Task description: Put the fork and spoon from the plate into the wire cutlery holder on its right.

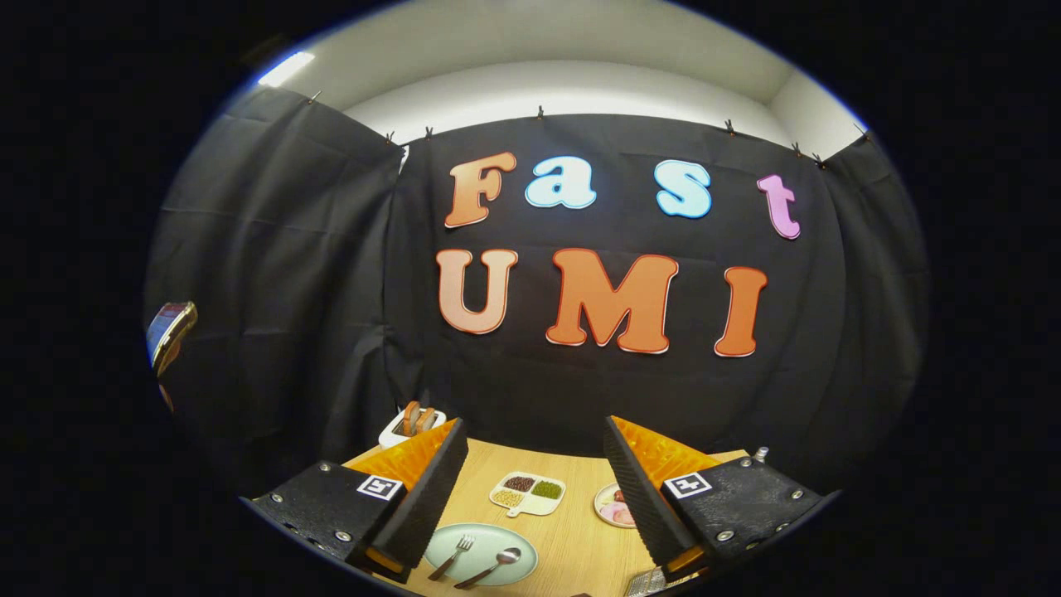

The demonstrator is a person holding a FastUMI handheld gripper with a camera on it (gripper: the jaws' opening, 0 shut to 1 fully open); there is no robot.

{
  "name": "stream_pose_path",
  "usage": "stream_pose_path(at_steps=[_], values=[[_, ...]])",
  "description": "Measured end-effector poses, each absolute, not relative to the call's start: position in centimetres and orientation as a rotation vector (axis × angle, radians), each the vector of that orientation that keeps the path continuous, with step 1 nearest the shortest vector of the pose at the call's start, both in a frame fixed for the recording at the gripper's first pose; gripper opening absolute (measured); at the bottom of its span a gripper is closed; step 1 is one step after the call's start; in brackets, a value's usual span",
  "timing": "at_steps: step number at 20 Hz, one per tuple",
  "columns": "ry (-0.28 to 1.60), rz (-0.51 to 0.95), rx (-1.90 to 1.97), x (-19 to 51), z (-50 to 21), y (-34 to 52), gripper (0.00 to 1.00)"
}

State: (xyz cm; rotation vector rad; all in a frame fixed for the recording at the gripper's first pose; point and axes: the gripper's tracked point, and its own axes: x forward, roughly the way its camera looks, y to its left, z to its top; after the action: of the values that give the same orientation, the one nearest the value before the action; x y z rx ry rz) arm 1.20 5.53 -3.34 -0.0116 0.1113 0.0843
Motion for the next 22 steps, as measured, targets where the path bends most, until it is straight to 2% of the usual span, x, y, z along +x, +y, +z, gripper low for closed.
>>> stream_pose_path(at_steps=[7, 13, 16, 22], values=[[0.428, 0.121, 0.015, 2.6, -11.8, 8.4, 0.99], [0.926, 0.135, -0.063, 0.5, -24.4, 9.7, 0.95], [1.103, 0.176, -0.018, -0.6, -29.2, 11.7, 0.9], [1.321, 0.135, -0.027, -1.2, -35.6, 12.4, 0.73]])
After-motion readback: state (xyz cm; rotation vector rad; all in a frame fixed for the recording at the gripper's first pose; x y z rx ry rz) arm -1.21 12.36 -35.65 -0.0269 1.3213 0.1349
